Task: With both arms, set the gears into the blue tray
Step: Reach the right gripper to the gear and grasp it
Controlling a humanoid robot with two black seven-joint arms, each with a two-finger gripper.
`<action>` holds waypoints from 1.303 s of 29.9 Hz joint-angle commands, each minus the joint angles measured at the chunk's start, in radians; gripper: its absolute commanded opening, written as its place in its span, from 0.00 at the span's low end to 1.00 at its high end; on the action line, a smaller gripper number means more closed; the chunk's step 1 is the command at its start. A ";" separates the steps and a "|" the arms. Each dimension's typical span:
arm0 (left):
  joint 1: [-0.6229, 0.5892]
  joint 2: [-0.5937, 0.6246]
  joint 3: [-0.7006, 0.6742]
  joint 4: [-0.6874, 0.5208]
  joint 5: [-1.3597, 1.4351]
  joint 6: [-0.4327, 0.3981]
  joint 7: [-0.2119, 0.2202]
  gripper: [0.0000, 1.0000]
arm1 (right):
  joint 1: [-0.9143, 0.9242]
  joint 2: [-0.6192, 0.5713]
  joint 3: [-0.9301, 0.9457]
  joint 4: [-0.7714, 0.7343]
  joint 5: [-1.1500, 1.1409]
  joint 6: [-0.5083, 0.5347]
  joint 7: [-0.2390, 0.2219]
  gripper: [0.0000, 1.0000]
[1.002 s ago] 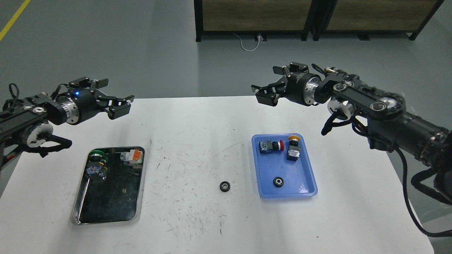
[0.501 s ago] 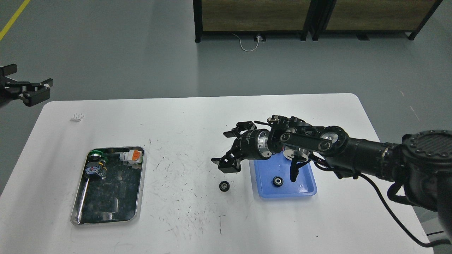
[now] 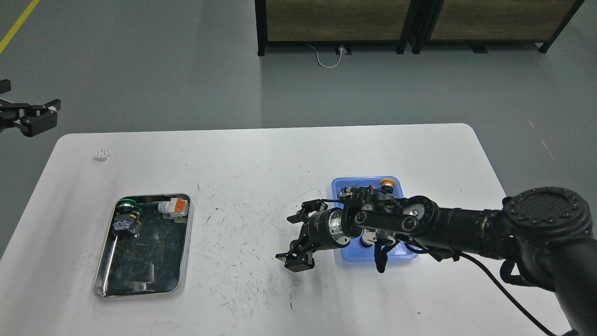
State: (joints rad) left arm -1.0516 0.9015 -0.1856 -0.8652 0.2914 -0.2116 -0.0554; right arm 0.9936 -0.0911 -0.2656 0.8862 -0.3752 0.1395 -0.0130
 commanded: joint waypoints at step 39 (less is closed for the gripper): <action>-0.001 0.024 0.000 0.000 0.000 -0.002 -0.001 0.97 | -0.041 0.007 0.003 -0.053 -0.030 0.026 -0.002 0.43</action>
State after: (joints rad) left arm -1.0523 0.9221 -0.1856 -0.8652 0.2914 -0.2141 -0.0568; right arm 0.9510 -0.0835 -0.2623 0.8329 -0.4032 0.1466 -0.0134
